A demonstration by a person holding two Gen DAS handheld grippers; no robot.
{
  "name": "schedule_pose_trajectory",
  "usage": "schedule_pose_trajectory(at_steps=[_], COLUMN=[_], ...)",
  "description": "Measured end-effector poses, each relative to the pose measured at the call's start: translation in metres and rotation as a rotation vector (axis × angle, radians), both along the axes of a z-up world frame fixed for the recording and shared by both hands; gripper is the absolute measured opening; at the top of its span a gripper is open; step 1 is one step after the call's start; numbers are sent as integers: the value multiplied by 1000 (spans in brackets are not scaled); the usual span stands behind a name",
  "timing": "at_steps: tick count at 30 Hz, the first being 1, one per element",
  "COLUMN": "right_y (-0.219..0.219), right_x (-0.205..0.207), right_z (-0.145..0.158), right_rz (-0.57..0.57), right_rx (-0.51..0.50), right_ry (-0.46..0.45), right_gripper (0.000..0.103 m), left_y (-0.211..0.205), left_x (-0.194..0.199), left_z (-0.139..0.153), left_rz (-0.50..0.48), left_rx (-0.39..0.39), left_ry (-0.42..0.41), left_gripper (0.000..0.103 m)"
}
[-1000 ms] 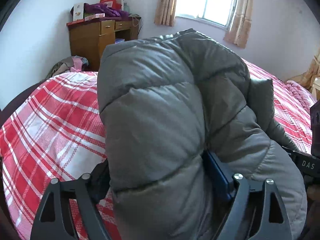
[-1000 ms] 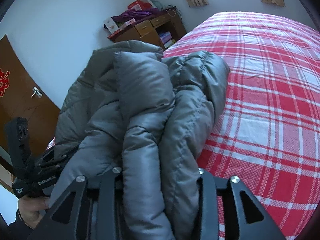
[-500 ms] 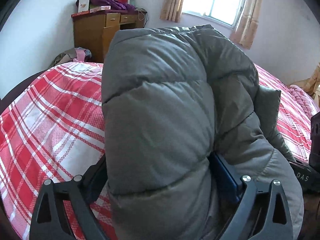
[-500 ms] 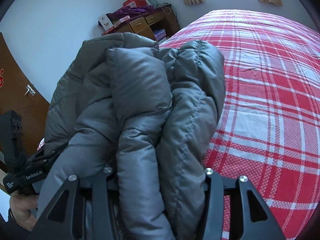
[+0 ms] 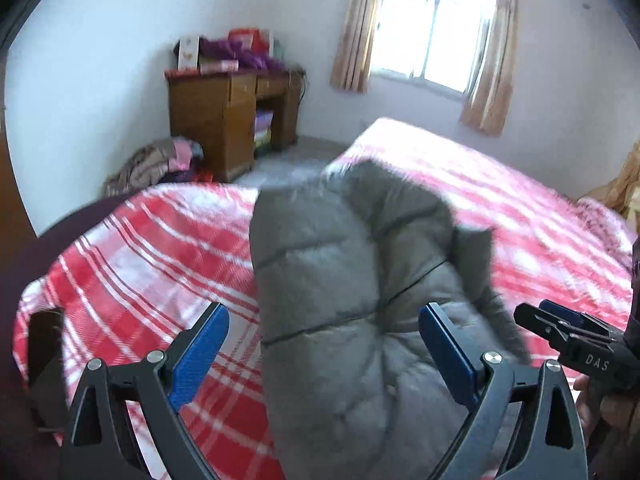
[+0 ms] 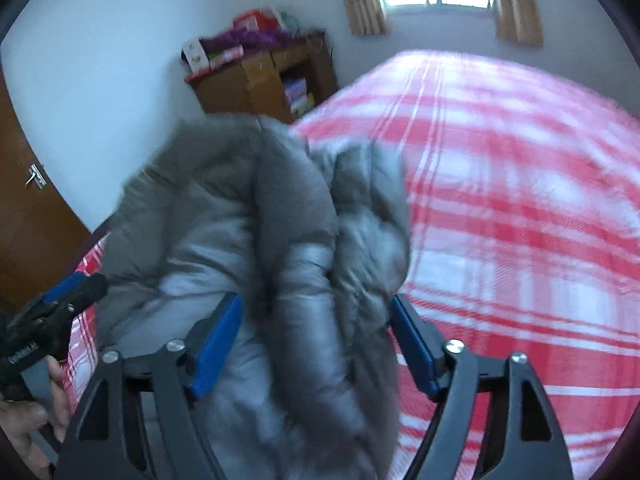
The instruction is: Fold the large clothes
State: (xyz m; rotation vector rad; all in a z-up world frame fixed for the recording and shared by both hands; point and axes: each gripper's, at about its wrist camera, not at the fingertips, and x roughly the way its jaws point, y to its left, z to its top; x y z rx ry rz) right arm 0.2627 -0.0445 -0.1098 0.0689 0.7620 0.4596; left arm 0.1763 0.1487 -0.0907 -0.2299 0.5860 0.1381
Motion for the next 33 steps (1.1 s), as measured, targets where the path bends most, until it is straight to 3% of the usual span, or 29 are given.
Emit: schedule_pose_trajectory(at_steps=[4,10,14,22,33], right_y=[-13,-20,-17,-18,-15], right_x=[-51,-118,-133,-150,-152], right_z=[46,94,114,129,126], right_rz=[-10,-14,-10,3,17], right_rx=[9,32,46,62,59], right_ry=[-112,-262,-312,-358,-357], right_gripper=[92,94,95,96,96], left_y=[-10,-20,-23,-25,-20], left_x=[-41,-77,-87,-93,-92], left_z=[37,77,88,91,88], left_rz=[-8,-5,-19,-26,-13], left_rx=[16,46,49,53,50], left_ry=[-83,-202,-233,-250,-238], left_gripper=[96,96,96,96,96])
